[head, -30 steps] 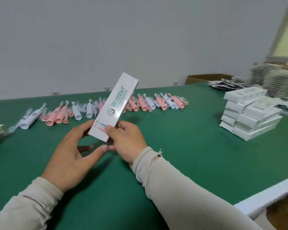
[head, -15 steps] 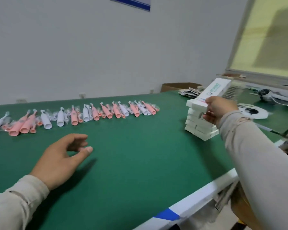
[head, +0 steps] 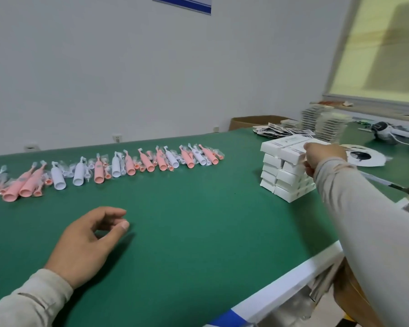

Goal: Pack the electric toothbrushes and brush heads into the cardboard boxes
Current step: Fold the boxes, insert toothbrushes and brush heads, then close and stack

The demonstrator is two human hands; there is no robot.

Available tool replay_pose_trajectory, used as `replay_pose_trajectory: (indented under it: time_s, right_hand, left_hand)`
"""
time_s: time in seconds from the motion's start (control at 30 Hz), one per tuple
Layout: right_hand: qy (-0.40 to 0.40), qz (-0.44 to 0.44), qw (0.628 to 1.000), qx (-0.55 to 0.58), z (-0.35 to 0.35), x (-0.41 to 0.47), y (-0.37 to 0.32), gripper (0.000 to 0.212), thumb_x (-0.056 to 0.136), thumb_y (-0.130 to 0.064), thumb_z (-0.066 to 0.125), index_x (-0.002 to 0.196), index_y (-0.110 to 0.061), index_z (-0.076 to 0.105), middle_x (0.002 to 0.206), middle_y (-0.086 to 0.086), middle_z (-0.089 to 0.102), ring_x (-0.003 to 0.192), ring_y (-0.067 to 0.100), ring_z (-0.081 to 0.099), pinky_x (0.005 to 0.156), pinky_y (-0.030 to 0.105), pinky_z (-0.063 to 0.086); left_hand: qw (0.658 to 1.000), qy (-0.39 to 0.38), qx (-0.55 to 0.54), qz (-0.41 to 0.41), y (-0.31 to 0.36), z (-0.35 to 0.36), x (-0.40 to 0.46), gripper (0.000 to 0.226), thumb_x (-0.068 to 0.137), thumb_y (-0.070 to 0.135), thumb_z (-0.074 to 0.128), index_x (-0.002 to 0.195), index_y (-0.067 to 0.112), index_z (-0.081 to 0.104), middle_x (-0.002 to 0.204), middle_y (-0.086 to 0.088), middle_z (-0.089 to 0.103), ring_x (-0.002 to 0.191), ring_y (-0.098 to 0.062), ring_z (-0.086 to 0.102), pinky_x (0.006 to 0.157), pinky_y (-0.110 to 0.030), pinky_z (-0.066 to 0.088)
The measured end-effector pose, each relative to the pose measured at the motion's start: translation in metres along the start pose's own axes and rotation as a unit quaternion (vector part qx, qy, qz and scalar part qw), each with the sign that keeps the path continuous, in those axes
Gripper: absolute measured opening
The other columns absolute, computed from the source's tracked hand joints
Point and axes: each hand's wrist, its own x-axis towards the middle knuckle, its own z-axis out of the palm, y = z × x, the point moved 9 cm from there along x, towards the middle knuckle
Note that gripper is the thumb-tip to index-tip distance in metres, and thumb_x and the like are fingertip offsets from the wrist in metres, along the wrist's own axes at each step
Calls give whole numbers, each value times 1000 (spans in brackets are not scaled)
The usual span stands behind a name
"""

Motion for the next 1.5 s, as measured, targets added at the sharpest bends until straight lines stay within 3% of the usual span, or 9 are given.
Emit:
replay_pose_trajectory:
  time_s: [0.1,0.27,0.37,0.57,0.7,0.83,1.03,1.2,1.5]
  right_hand:
    - [106,-149,983,-27,4,-60,-13,14,85,-26,59,89,-17,70,88,3,65,82,30,58,77,28,44]
    - [-184,-237,954,-5,152,-194,13,11,87,-22,66,77,-23,67,76,-12,67,69,2,59,64,16,42]
    - [-328,-224,917,-42,235,-263,28,11,88,-23,66,77,-23,66,76,-13,66,72,5,61,68,21,45]
    - [-500,-258,820,-108,325,-374,14,27,87,-23,68,61,-18,63,52,-10,62,63,17,62,73,29,51]
    - [-495,-334,799,-72,338,-414,19,15,90,-23,67,76,-28,64,75,-16,66,77,13,64,77,26,48]
    - [-508,-418,752,-50,336,-428,18,12,89,-27,69,81,-36,66,80,-18,70,78,5,65,78,27,51]
    - [-530,-389,754,-17,335,-421,23,14,89,-26,69,76,-33,69,71,-18,68,69,-5,59,68,17,44]
    - [-541,-369,756,-12,335,-420,24,14,89,-26,67,76,-31,69,75,-26,66,63,-5,57,66,19,45]
    - [-535,-345,771,-3,333,-410,24,13,90,-29,66,78,-33,68,75,-30,65,63,-7,58,64,16,43]
  left_hand:
    - [1000,8,9,8,5,-1,0,20,84,13,76,91,30,70,86,21,71,79,2,64,67,-2,43]
    - [998,49,27,-4,13,-9,0,23,86,10,74,86,32,65,81,12,70,79,-2,64,73,-8,46]
    - [992,47,110,-38,7,-27,-8,18,88,20,71,87,34,61,86,15,66,81,-7,64,84,-28,52]
    - [933,34,336,-127,-19,-99,-46,29,92,44,58,118,32,61,123,10,60,111,-15,60,95,-34,48]
    - [873,20,458,-164,-29,-135,-69,27,92,45,53,110,27,62,115,0,63,111,-26,58,90,-38,49]
    - [875,33,449,-178,-37,-156,-76,28,92,46,54,113,29,62,118,4,63,111,-23,59,89,-35,49]
    - [815,191,509,-199,-28,-257,-61,38,92,39,58,126,21,58,128,-5,59,117,-28,54,95,-42,47]
    - [716,116,600,-338,-60,-304,-67,41,92,44,53,125,20,51,119,-7,62,107,-30,58,87,-41,50]
    - [671,79,672,-304,-66,-301,-53,21,96,35,49,114,26,54,91,0,63,77,-22,56,68,-33,46]
